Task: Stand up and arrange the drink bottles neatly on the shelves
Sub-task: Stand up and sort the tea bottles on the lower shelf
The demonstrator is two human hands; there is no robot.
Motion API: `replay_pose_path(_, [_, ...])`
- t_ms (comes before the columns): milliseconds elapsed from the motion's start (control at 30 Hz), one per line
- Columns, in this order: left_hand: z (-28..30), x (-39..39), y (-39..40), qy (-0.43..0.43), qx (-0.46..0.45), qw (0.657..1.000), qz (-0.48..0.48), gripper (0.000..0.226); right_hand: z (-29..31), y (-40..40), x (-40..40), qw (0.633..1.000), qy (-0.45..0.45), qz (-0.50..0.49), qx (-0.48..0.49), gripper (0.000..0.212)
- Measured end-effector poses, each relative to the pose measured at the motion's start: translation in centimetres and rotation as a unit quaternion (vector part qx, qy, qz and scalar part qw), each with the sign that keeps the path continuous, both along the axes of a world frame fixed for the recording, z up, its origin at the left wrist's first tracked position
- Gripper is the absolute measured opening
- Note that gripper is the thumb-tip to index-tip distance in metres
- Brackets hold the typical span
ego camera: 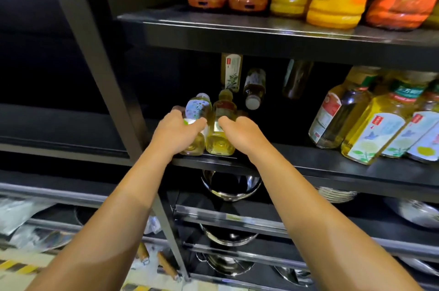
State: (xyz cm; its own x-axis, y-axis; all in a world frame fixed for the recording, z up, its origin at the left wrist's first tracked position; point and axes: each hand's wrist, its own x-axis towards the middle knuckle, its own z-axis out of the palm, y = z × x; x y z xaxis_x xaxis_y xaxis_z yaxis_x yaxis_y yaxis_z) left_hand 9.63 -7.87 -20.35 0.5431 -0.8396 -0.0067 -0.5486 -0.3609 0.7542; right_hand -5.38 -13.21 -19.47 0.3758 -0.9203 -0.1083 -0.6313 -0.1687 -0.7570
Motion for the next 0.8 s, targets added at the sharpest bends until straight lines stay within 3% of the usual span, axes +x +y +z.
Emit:
replay_pose_path(67, [0.1,-0.4,0.6,0.033,-0.004,0.999,-0.003,0.047,0.6,0.1,-0.7,1.000,0.028,0.003,-0.005,0.060])
replay_pose_path(200, [0.4,-0.4,0.3,0.083,0.013,0.996,-0.013,0.040,1.3,-0.3,-1.6,0.999,0.034,0.015,0.018,0.041])
replay_pose_path(333, [0.7,-0.8,0.4,0.127,-0.012,0.991,-0.050,0.031,1.1,-0.4,-2.7,0.997,-0.052,0.002,0.058,0.032])
replay_pose_path(433, [0.4,-0.9,1.0,0.165,-0.078,0.982,-0.044,0.025,0.6,-0.6,-3.0,0.992,-0.115,-0.012,0.050,0.039])
replay_pose_path(600, [0.5,-0.9,0.3,0.069,-0.206,0.976,-0.019,0.075,0.4,-1.0,-2.4,0.991,-0.123,-0.021,-0.043,0.018])
replay_pose_path(633, [0.4,-1.1,0.2,0.045,-0.223,0.974,-0.016,0.082,0.2,-1.1,-2.4,0.991,-0.121,-0.019,-0.060,0.021])
replay_pose_path(800, [-1.6,-1.2,-0.7,-0.025,-0.261,0.965,-0.002,0.088,-1.3,-2.2,-1.8,0.990,-0.038,-0.007,-0.135,0.083])
